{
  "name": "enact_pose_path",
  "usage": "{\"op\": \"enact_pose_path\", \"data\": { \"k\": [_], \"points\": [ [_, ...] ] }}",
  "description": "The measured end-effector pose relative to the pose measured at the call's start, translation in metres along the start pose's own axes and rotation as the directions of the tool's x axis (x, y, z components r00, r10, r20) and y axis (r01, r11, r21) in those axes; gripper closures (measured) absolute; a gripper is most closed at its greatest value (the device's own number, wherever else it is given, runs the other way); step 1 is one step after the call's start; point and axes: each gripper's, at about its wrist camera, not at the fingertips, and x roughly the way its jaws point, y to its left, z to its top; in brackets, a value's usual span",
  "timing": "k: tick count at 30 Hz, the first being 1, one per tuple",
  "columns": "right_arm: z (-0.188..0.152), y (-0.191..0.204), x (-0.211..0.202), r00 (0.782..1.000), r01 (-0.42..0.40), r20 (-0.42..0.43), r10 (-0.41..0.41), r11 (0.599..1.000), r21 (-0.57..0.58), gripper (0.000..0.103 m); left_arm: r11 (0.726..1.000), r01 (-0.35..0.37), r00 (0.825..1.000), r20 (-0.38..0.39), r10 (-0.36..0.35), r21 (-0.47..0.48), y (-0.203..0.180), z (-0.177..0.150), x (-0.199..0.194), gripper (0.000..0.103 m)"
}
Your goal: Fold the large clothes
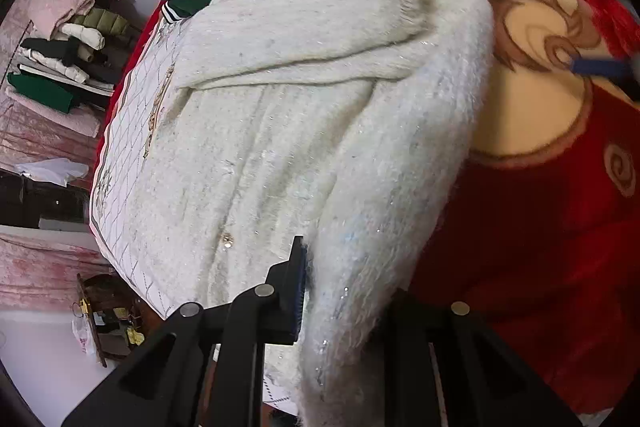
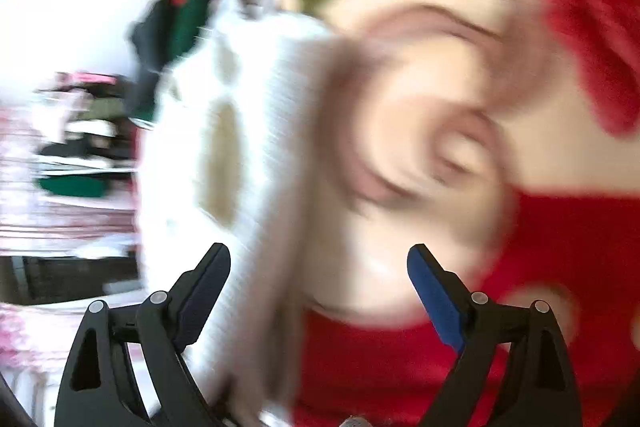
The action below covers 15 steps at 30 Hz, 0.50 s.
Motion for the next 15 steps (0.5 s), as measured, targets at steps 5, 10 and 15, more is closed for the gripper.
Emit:
{"op": "enact_pose_path", "data": {
  "k": [5,10,15],
  "points": [
    [0.038,0.019,0.054,0.992,-0.114,-0.051,0.117,0.992,0.058,0.010,1.000,0.031,1.000,0.004,-0.031,-0.004,0.007,0.001,0.006,0.089],
    [0.040,0.048,0.115,0.990,0.006,-0.143,0.003,0.998,0.060,0.053,0.995,0.096,0.995,0.007,-0.096,0.001,0.015,-0.001,0.007,0.089],
    [0.036,0.100,0.109,0.987,0.122,-0.112,-0.115,0.991,0.060,0.077,0.974,0.223,0.975,0.008,-0.223,-0.042,0.058,0.001,0.003,0.089]
  ]
}}
